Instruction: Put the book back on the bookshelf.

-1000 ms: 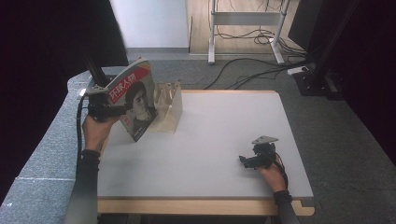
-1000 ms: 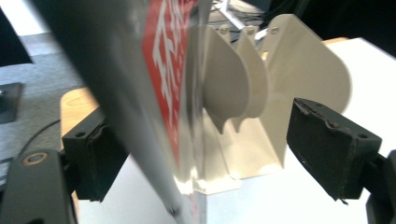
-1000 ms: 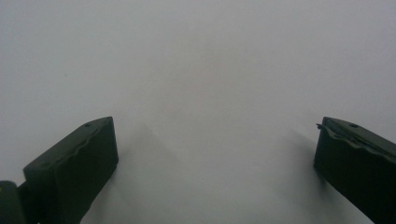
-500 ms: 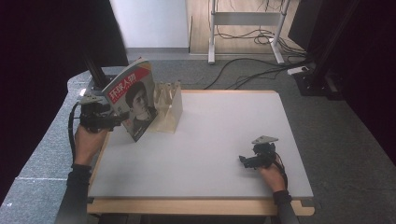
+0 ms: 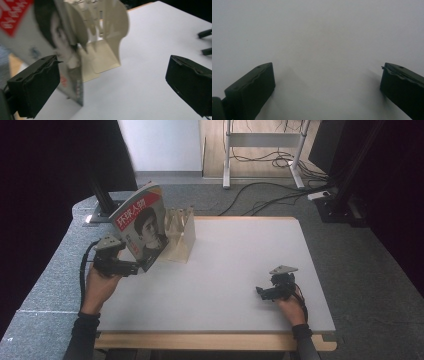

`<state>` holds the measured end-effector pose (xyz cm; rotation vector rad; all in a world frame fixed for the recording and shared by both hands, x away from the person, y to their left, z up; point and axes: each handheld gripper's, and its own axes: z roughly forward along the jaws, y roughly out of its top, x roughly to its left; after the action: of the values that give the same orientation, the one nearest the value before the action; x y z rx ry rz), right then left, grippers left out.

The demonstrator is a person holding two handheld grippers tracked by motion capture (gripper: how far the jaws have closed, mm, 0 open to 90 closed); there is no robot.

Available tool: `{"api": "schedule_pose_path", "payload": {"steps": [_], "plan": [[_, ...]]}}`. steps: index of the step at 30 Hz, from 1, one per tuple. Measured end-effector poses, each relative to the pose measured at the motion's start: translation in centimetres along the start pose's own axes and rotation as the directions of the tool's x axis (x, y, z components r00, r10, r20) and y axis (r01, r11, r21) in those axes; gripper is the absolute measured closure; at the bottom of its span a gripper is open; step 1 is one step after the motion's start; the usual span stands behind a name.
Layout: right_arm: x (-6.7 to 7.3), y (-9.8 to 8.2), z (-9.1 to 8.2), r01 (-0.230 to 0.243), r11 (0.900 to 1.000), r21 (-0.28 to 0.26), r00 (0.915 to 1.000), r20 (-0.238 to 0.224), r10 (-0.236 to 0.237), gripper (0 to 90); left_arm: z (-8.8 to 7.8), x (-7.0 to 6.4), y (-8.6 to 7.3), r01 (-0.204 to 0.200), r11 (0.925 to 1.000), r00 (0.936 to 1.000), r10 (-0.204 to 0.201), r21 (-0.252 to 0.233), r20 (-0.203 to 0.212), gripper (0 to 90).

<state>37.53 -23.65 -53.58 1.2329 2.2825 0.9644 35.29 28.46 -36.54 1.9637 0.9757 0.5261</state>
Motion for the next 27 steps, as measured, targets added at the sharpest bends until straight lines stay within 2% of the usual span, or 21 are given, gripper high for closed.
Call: {"api": "schedule_pose_path", "payload": {"steps": [6,12,15,19,27], "plan": [[0.0,0.0,0.0,0.002,1.000,-0.001,1.0000,0.000,-0.002,0.0,2.0,-1.9,-0.2,-0.043,0.9991,0.9971,0.043,0.002,0.063,0.0],[0.0,0.0,0.0,-0.001,1.000,0.000,1.0000,-0.001,0.001,0.0,4.1,-3.5,-0.5,-0.052,0.9986,0.9900,0.053,-0.009,0.131,0.0],[0.0,0.0,0.0,-0.001,1.000,0.000,1.0000,-0.001,0.001,0.0,5.2,-4.1,-0.9,-0.066,0.9978,0.9874,0.064,0.004,0.145,0.0],[0.0,0.0,0.0,-0.001,1.000,0.000,1.0000,-0.001,0.001,0.0,6.7,-4.8,-1.9,-0.079,0.9967,0.9839,0.075,0.020,0.162,0.0],[0.0,0.0,0.0,-0.002,1.000,0.000,1.0000,-0.001,0.002,0.0,9.8,-5.4,-4.9,-0.065,0.9956,0.9785,0.050,0.068,0.200,0.0]]}}
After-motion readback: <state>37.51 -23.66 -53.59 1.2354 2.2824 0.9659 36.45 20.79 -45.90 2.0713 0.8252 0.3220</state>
